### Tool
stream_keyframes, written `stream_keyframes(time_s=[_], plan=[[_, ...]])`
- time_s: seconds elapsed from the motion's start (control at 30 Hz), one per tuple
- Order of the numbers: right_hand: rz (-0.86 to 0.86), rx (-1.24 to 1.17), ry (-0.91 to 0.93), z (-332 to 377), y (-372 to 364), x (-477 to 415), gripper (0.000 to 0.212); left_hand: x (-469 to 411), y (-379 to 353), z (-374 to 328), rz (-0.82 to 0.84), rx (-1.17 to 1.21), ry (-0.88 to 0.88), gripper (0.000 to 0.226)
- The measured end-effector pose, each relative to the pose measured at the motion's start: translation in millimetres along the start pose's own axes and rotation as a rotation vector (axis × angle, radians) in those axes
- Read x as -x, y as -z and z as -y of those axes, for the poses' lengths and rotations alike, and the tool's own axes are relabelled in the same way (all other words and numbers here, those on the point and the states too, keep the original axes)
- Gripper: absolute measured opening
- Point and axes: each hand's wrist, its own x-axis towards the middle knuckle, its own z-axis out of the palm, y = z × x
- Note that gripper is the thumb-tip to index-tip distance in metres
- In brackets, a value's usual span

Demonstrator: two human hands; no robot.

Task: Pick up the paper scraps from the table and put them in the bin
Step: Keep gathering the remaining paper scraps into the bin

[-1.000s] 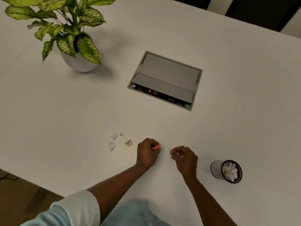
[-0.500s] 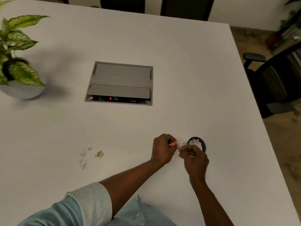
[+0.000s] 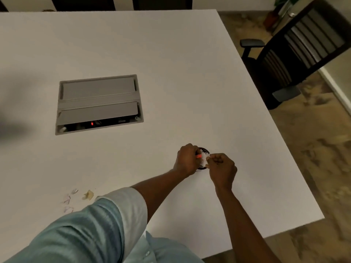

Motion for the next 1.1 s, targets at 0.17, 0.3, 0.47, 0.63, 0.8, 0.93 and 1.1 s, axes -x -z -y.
stream_keyframes(time_s=[0.17, 0.3, 0.47, 0.63, 0.8, 0.93, 1.1], plan=[[0.004, 0.093, 0.094, -2, -1, 1, 0.015, 0, -5, 7, 0.087, -0.112, -0.136, 0.019], [0.011, 0.126, 0.195, 0, 0, 4, 0.019, 6, 2, 13, 0.093, -0.099, -0.214, 0.038], [0.04, 0.252, 0.338, -2, 0, 10, 0.024, 24, 10, 30, -0.085, -0.094, -0.176, 0.03], [0.084, 0.499, 0.484, -14, -3, 27, 0.048, 50, 20, 71, -0.109, -0.25, -0.069, 0.03], [0.179, 0.81, 0.628, -30, -14, 34, 0.066, 86, 26, 116, 0.138, -0.529, -0.072, 0.074], [0.279, 0.921, 0.659, -46, -22, 37, 0.072, 111, 21, 140, 0.32, -0.672, -0.069, 0.115], [0.276, 0.986, 0.618, -48, -27, 34, 0.075, 126, 16, 152, 0.4, -0.674, -0.026, 0.119]])
